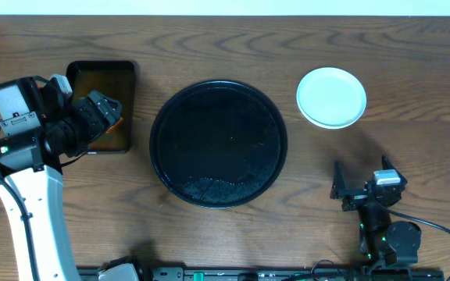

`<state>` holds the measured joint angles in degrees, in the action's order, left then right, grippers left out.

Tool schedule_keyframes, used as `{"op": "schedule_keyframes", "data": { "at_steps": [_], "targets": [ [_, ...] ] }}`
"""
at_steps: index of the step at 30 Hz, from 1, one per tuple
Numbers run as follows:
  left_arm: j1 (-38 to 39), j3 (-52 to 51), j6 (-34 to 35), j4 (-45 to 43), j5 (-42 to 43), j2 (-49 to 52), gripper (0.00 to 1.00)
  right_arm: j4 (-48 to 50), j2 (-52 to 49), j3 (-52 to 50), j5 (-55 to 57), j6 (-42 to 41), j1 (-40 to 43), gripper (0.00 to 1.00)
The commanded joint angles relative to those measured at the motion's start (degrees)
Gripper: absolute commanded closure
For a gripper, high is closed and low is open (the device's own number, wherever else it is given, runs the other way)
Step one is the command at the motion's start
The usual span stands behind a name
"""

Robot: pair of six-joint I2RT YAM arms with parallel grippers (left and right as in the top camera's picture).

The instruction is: Clean dirty plates on tray and stack at the side

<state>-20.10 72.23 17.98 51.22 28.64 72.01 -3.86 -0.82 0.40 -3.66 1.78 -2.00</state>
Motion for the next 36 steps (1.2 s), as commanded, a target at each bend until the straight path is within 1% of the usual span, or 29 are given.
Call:
{"op": "schedule_keyframes", "data": {
  "at_steps": [1,6,10,13,15,36],
  "targets": [
    [-0.09,-0.11,-0.35,0.15,0.70,0.22,0.14,-0.46,0.55,-0.09,2.21,0.74,0.96,0.01],
    [-0.09,-0.11,-0.35,0.17,0.70,0.22,0.14,-0.50,0.55,-0.09,3.21,1.18,0.96,0.01],
    [-0.09,-0.11,-0.35,0.17,0.70,0.22,0.14,-0.63,0.55,-0.09,3.48,4.81,0.98,0.01],
    [-0.09,-0.11,-0.35,0.17,0.70,0.22,0.14,-0.61,0.55,-0.09,3.32,4.59,1.40,0.01],
    [-0.09,-0.11,-0.35,0.17,0.70,0.22,0.14,-0.42,0.55,-0.09,2.34,2.91,1.38,0.01],
    [-0.09,-0.11,-0.35,0.17,0.70,0.22,0.14,-0.44,0.52,-0.09,2.34,2.97,1.38,0.01]
  ]
}}
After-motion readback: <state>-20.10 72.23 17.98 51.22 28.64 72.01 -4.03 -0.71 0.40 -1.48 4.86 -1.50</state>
